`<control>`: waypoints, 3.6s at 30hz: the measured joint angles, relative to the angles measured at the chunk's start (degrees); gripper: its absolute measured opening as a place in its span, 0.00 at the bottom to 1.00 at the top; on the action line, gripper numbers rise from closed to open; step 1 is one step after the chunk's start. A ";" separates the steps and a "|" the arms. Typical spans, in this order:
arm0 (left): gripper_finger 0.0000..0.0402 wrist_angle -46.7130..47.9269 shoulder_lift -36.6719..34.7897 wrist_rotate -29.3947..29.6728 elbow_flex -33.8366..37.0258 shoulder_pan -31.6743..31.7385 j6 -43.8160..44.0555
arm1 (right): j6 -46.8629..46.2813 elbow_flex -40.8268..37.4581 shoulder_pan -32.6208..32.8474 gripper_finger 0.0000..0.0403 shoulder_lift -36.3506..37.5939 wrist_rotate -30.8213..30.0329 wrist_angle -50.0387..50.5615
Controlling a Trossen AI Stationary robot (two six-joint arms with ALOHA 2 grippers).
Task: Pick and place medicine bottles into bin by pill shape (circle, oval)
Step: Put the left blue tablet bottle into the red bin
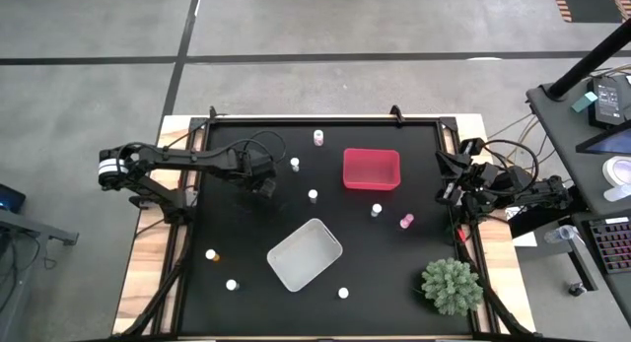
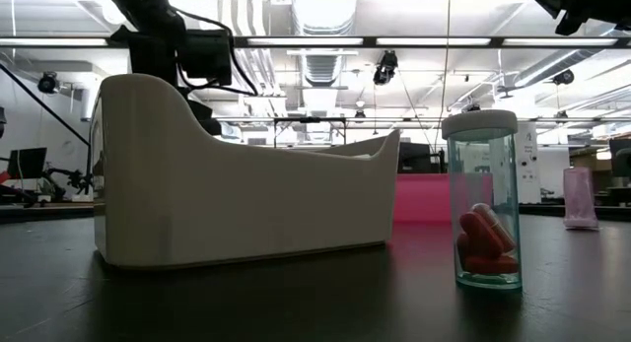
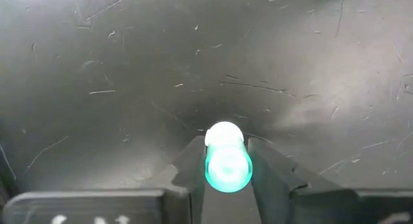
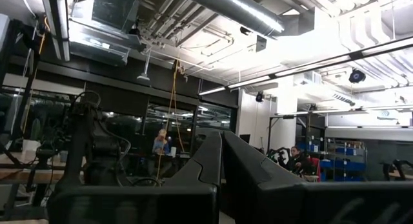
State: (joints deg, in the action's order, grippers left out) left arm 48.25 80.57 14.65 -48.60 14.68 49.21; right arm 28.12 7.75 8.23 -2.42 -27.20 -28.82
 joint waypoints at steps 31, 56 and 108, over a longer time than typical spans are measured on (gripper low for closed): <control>0.20 -79.63 -7.83 -14.56 4.78 -14.35 -51.82 | -7.12 4.24 0.00 0.02 -18.59 8.34 -3.26; 0.21 -91.43 -10.39 -27.88 14.19 -14.36 -61.88 | -7.53 24.59 2.48 0.02 -64.98 17.17 -13.43; 0.21 -95.83 -26.61 -27.76 25.22 -14.32 -62.12 | -4.58 53.89 2.99 0.50 -89.69 12.92 -17.29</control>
State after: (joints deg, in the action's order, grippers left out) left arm -47.58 53.95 -13.11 -23.38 0.35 -12.91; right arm 23.54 61.64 11.22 -92.11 -14.28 -46.10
